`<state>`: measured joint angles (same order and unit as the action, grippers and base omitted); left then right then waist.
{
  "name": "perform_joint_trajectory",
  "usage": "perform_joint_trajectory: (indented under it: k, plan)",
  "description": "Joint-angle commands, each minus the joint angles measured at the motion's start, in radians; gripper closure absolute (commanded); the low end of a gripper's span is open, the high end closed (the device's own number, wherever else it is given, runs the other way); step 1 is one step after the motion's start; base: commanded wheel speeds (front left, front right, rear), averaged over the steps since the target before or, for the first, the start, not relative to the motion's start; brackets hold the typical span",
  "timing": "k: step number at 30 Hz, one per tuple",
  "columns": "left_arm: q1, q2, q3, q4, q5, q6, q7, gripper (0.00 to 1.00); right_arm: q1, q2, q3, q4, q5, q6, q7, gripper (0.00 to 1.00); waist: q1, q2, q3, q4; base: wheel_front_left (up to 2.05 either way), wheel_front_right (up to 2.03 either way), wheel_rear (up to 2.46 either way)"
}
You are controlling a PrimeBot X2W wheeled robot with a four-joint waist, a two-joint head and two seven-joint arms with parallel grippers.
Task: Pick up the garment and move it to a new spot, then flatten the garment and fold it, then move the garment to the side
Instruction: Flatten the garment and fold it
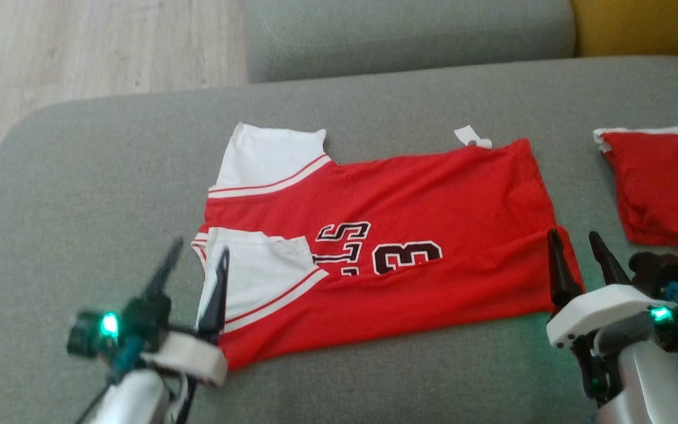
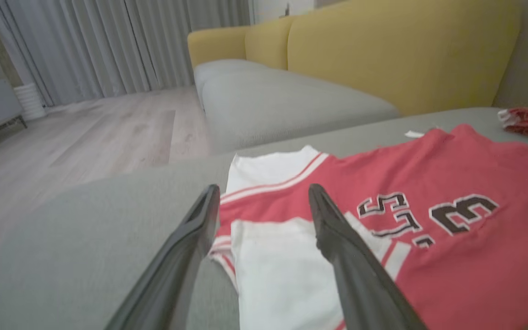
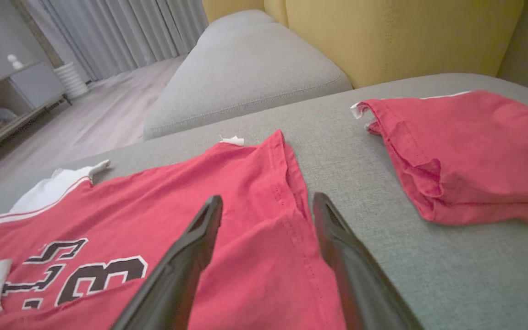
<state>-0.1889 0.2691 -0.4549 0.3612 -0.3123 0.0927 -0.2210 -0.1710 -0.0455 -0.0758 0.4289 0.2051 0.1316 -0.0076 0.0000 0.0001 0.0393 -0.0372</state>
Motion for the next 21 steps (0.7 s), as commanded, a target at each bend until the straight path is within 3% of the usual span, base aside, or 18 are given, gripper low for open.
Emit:
perform_joint_trajectory:
  k: [1,4,9,14,15,16,21]
  plan:
    - [-0.103,0.023,0.055,-0.053,0.014,0.000,-0.022,0.00,-0.024,-0.005,0.041,-0.055,0.020,-0.001,-0.032,0.00,0.0000,-0.0001,0.036,-0.010,0.00,0.00,0.00]
    - [-0.177,0.046,0.080,-0.081,0.029,-0.014,-0.035,0.00,-0.036,-0.005,0.077,-0.093,0.045,-0.001,-0.079,0.00,0.0000,-0.0001,0.092,-0.033,0.00,0.00,0.00]
    - [-0.342,0.110,0.089,-0.041,0.056,-0.077,-0.023,0.00,-0.070,-0.005,0.145,-0.138,0.079,-0.001,-0.139,0.00,0.0000,-0.0001,0.190,-0.080,0.00,0.00,0.00]
    - [-0.545,0.174,0.066,0.097,0.060,-0.173,0.108,0.00,-0.110,-0.005,0.177,-0.169,0.095,-0.001,-0.167,0.00,0.0000,-0.0001,0.286,-0.120,0.00,0.00,0.00]
    - [-0.545,0.174,0.066,0.097,0.060,-0.173,0.108,0.00,-0.110,-0.005,0.177,-0.169,0.095,-0.001,-0.167,0.00,0.0000,-0.0001,0.286,-0.120,0.00,0.00,0.00]
    - [-0.620,0.196,0.057,0.164,0.041,-0.199,0.173,0.00,-0.127,-0.005,0.186,-0.180,0.099,-0.001,-0.176,0.00,0.0000,-0.0001,0.323,-0.135,0.00,0.00,0.00]
    - [-0.736,0.235,0.007,0.283,-0.022,-0.221,0.303,0.00,-0.150,-0.005,0.203,-0.196,0.109,-0.001,-0.190,0.00,0.0000,-0.0001,0.381,-0.159,0.00,0.00,0.00]
